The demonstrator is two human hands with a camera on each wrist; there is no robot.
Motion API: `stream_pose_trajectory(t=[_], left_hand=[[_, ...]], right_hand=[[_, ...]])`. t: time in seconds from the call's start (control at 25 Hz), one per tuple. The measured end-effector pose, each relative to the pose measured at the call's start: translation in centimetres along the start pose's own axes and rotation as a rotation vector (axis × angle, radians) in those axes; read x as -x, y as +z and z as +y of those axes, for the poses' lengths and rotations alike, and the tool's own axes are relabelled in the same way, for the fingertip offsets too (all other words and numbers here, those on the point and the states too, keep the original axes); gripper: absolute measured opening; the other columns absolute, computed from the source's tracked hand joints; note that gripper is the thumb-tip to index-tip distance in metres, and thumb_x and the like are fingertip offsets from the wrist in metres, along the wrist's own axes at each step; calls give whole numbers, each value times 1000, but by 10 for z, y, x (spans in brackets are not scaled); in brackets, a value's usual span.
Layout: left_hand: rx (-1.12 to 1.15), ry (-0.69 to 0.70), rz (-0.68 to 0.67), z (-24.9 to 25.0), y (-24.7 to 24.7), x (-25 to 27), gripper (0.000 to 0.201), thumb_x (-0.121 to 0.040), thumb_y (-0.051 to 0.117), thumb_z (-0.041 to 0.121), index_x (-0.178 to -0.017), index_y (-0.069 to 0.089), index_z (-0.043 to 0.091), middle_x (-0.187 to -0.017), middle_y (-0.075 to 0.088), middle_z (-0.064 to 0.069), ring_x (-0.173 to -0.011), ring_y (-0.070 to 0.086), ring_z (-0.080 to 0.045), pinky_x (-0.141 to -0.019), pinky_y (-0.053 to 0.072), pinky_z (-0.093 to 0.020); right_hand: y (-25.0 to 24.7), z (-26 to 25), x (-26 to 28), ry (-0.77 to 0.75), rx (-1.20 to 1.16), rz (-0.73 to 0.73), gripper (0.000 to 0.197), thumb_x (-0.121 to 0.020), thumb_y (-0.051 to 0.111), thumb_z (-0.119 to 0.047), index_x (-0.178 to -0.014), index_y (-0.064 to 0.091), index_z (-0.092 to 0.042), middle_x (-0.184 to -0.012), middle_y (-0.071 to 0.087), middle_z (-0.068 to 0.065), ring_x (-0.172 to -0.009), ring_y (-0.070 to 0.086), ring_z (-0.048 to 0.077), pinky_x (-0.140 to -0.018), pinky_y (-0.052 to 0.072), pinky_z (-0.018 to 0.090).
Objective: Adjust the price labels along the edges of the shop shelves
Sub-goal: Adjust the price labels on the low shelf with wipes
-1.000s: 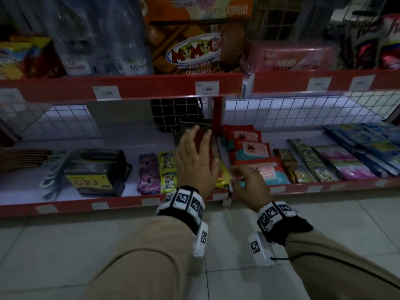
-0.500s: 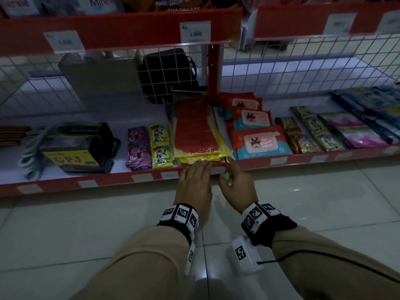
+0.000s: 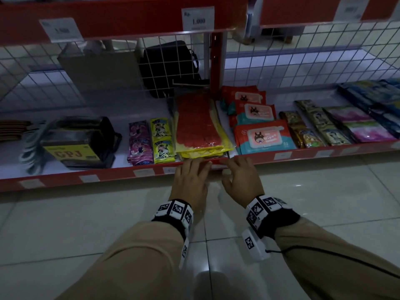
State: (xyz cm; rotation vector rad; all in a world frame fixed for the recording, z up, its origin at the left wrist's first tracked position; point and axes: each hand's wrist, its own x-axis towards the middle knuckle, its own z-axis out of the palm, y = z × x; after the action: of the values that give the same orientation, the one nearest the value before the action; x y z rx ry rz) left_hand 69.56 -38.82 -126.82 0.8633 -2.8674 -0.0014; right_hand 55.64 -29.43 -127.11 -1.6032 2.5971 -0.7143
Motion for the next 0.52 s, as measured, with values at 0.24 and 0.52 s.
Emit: stream_pose_trajectory(t=[0.24, 0.52], left_hand=[[63, 26, 42, -2, -1, -2, 53, -79, 55, 23, -131, 47, 24, -123, 47, -1, -116, 41, -24, -97, 27, -34], [306, -96, 19, -8, -3, -17, 33, -87, 53, 31, -120, 53, 25, -115, 50, 0, -111, 42, -22, -94, 32, -38]], right_hand=[[-6, -2, -14, -75, 221, -67, 30, -85, 55, -26, -113, 61, -16, -114, 57, 7, -104, 47, 29, -84, 42, 40], [-22, 5, -33, 39, -240, -54, 10, -80, 66, -7, -89, 66, -13, -83, 68, 4, -79, 62, 20, -69, 48, 29]])
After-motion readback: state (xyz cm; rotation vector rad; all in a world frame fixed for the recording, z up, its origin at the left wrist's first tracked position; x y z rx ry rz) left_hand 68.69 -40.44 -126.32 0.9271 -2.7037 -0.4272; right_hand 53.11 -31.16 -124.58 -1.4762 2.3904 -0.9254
